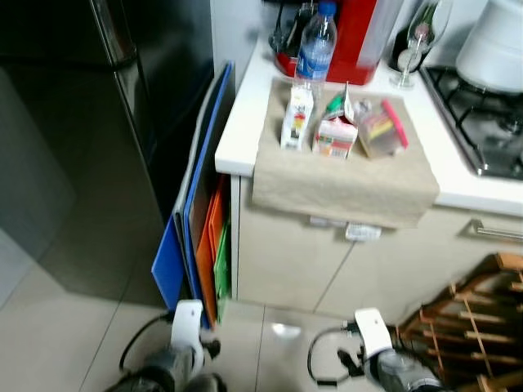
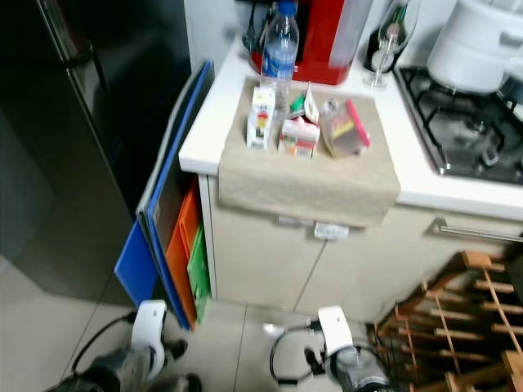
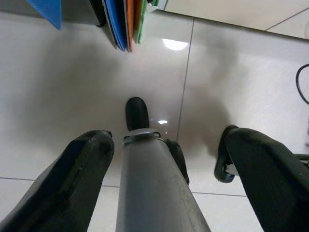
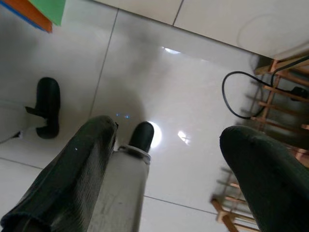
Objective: Restocking fridge
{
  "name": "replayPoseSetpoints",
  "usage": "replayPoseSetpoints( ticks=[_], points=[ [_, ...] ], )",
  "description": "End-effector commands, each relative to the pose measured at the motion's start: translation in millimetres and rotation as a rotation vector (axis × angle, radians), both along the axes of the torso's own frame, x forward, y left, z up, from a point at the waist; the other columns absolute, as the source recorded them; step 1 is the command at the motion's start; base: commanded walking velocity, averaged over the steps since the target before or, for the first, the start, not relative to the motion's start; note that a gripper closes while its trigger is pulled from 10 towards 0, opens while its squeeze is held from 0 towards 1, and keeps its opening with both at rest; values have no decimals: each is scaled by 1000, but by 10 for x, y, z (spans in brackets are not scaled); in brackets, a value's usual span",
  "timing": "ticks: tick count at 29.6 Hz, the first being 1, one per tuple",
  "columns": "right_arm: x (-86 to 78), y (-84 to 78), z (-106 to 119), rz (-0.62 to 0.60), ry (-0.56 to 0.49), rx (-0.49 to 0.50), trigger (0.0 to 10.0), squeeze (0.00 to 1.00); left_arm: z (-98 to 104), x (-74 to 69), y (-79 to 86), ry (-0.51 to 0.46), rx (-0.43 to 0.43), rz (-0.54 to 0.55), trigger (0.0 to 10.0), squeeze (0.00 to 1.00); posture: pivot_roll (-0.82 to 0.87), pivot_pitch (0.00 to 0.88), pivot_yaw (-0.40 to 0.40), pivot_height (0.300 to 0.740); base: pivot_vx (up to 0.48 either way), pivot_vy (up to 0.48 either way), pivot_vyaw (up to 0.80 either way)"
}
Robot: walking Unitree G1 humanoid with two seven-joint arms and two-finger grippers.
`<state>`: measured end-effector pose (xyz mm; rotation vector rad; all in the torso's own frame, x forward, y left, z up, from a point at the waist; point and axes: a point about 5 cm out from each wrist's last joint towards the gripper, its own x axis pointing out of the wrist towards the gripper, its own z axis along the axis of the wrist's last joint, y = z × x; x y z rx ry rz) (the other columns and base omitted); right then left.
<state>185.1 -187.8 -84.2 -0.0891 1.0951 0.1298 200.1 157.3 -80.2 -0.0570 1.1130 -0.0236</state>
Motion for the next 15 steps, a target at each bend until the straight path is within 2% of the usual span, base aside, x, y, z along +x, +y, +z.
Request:
replayPoseSetpoints(
  ticks=[1,11,15],
  points=[
    [6,-13,4,-16,-1,2,10000,0,17,28,36,-10,18,-16,10000,0,-13,0,-22,740,0,0,0],
    [-63,68,-39,-53,22,34,10000,0,33,36,176,-6,66,-57,10000,0,-27,0,34,740,0,0,0],
    [-75,107,-50,-92,20,46,10000,0,61,77,225,-8,85,-110,10000,0,-44,0,57,740,0,0,0]
  ],
)
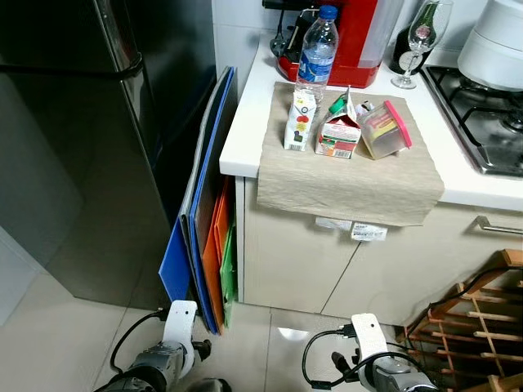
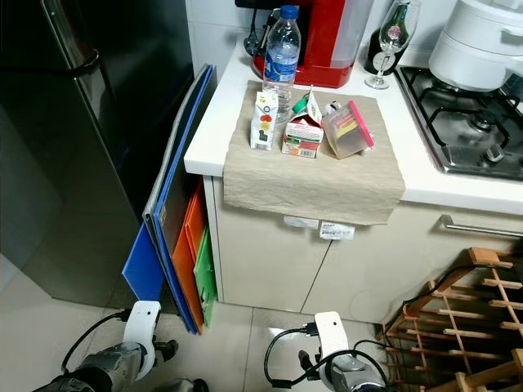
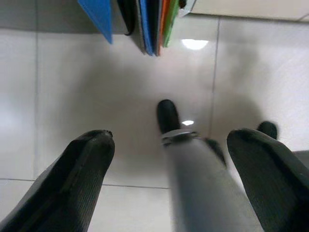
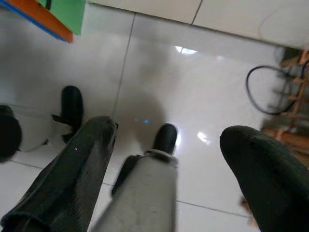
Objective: Restocking fridge
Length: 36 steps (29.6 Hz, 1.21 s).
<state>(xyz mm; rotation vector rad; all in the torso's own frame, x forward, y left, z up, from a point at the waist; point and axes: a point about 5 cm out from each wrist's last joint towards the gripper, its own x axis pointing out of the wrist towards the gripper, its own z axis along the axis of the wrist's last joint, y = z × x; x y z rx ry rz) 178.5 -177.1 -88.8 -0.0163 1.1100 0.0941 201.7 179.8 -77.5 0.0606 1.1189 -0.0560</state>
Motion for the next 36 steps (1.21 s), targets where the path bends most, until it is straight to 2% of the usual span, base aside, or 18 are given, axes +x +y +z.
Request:
replayPoseSetpoints(
  ticks=[1,9,13,14,20,29,32,33,36],
  points=[
    [-10,9,-6,-27,4,7,10000,0,42,73,9,-12,15,-46,10000,0,-49,0,59,740,0,0,0],
    [-19,30,-13,-30,10,3,10000,0,49,81,29,-21,-1,-32,10000,0,-63,0,47,740,0,0,0],
    [-16,29,-12,-18,8,-6,10000,0,22,14,94,-16,-27,27,10000,0,-63,0,47,740,0,0,0],
    [-14,29,-11,-14,8,-7,10000,0,15,-9,132,-13,-24,38,10000,0,-59,0,24,740,0,0,0],
    [-5,20,-6,-8,7,-10,10000,0,8,-34,168,-9,-18,13,10000,0,-53,0,17,740,0,0,0],
    [4,5,0,-26,3,2,10000,0,7,6,14,-18,-18,-31,10000,0,-52,0,21,740,0,0,0],
    [6,-6,2,-29,3,3,10000,0,8,29,-92,-22,-26,-35,10000,0,-52,0,20,740,0,0,0],
    [5,-16,3,-24,7,3,10000,0,12,53,-204,-26,-35,-40,10000,0,-51,0,18,740,0,0,-613],
    [13,-28,8,-15,3,-3,10000,0,19,75,-302,-29,-43,-44,10000,0,-50,0,16,740,0,0,-631]
  ],
)
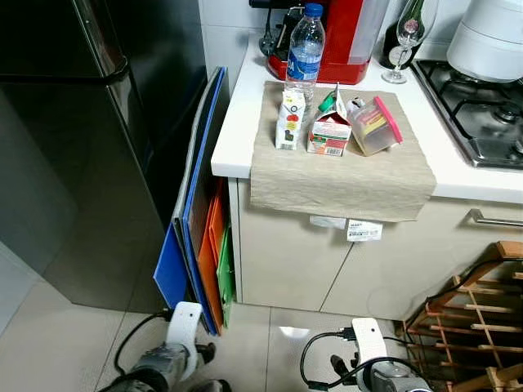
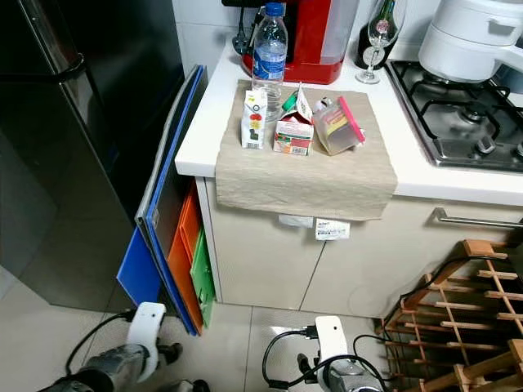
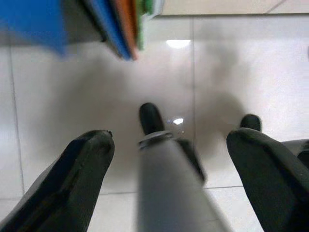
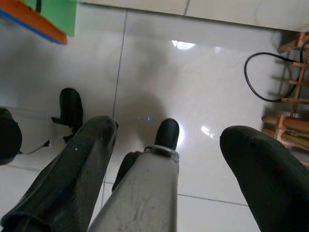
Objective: Restocking fridge
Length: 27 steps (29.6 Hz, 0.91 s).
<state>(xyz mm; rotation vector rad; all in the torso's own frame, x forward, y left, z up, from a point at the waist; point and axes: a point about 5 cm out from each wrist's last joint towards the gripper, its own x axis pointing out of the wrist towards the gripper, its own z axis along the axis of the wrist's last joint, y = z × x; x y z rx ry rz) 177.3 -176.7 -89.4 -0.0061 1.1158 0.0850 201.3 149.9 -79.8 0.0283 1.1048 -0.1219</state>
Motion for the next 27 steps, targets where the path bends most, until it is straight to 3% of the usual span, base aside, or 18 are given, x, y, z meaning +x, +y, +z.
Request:
replayPoseSetpoints(
  ticks=[1,8,11,13,17,18,27],
  points=[
    [28,-36,16,-3,-6,-8,10000,0,45,86,-37,-21,13,-7,10000,0,-48,0,12,740,0,0,-425],
    [38,-46,22,3,-7,-11,10000,0,47,92,-84,-23,10,-4,10000,0,-45,0,11,740,0,0,0],
    [41,-46,24,6,-6,-12,10000,0,43,82,-17,-21,19,0,10000,0,-45,0,11,740,0,0,0],
    [49,-45,27,2,-7,-13,10000,0,61,97,163,-24,37,12,10000,0,-40,0,9,740,0,0,0],
    [53,-42,28,1,-7,-16,10000,0,72,103,247,-26,45,18,10000,0,-41,0,7,740,0,0,0],
    [57,-37,30,9,-8,-19,10000,0,82,95,368,-26,58,30,10000,0,-42,0,5,740,0,0,0],
    [73,-22,35,1,-11,-18,10000,0,95,93,460,-28,64,41,10000,0,-36,0,-1,740,0,0,0]
  ],
)
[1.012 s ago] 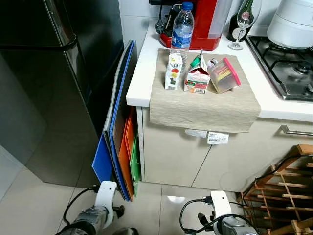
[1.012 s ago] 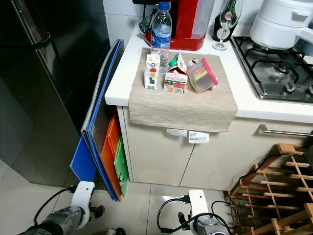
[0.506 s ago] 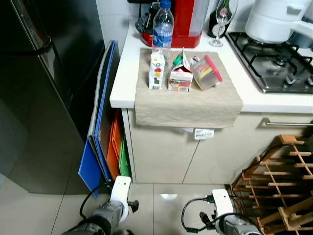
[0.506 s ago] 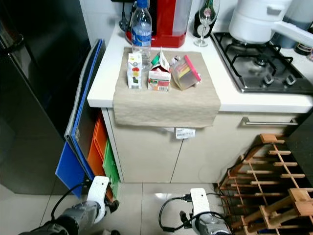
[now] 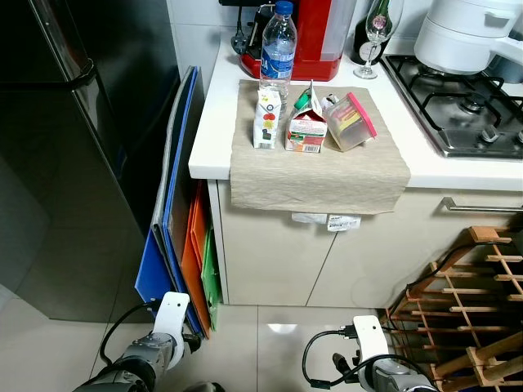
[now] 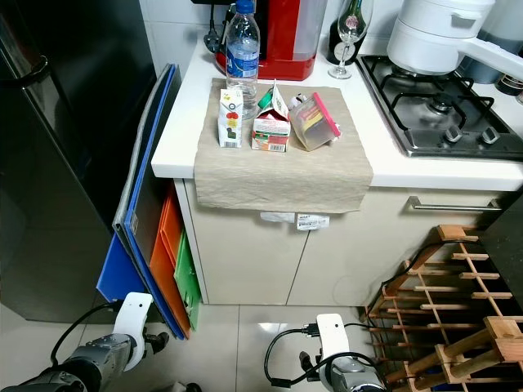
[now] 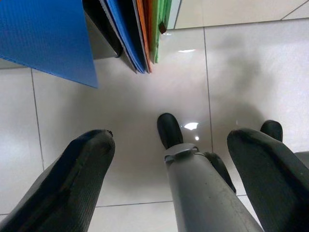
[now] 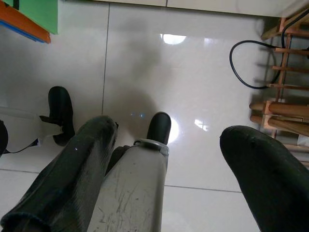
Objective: Restocking fridge
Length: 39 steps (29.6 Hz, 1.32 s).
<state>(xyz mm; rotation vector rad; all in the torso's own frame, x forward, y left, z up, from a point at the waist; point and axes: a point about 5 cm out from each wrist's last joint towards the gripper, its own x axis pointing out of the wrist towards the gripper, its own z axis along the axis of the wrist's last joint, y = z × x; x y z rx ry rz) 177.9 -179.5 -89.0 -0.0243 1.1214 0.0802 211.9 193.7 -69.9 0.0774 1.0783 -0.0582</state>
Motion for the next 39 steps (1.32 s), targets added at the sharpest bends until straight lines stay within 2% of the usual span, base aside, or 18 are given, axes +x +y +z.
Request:
replayPoseSetpoints(
  ticks=[1,3,5,7,8,10,13,17,21,25,26,29,32,39],
  points=[
    [69,7,31,-5,-17,0,10000,0,-8,-16,2,3,-25,37,10000,0,-36,0,-1,740,0,0,0],
    [71,7,32,-5,-19,1,10000,0,-12,-17,-21,5,-42,56,10000,0,-36,0,-1,740,0,0,0],
    [77,16,35,-44,-38,21,10000,0,-20,2,-176,17,-105,119,10000,0,-33,0,-7,740,0,0,0],
    [78,21,35,-55,-43,28,10000,0,-20,9,-209,18,-117,132,10000,0,-33,0,-10,740,0,0,0],
    [70,30,30,-112,-53,52,10000,0,-14,33,-309,18,-145,150,10000,0,-33,0,-8,740,0,0,0],
    [64,38,27,-144,-57,70,10000,0,-23,27,-403,25,-165,152,10000,0,-32,0,-6,740,0,0,0],
    [57,47,22,-170,-59,84,10000,0,-33,12,-446,31,-178,160,10000,0,-32,0,-7,740,0,0,0],
    [48,58,17,-216,-61,109,10000,0,8,82,-550,13,-219,146,10000,0,-29,0,-9,740,0,0,0],
    [45,62,16,-218,-61,112,10000,0,16,94,-555,14,-216,124,10000,0,-29,0,-9,740,0,0,0],
    [45,68,15,-216,-62,114,10000,0,-3,60,-471,24,-187,112,10000,0,-34,0,-6,740,0,0,0],
    [47,65,16,-202,-62,104,10000,0,-11,43,-405,25,-171,114,10000,0,-34,0,-6,740,0,0,0],
    [44,62,15,-203,-59,103,10000,0,-7,47,-370,20,-165,114,10000,0,-33,0,-5,740,0,0,0],
    [42,59,14,-201,-56,101,10000,0,-2,57,-370,16,-163,112,10000,0,-33,0,-5,740,0,0,0],
    [51,48,20,-160,-56,85,10000,0,0,70,-484,9,-161,96,10000,0,-41,0,-9,740,0,0,0]
  ],
)
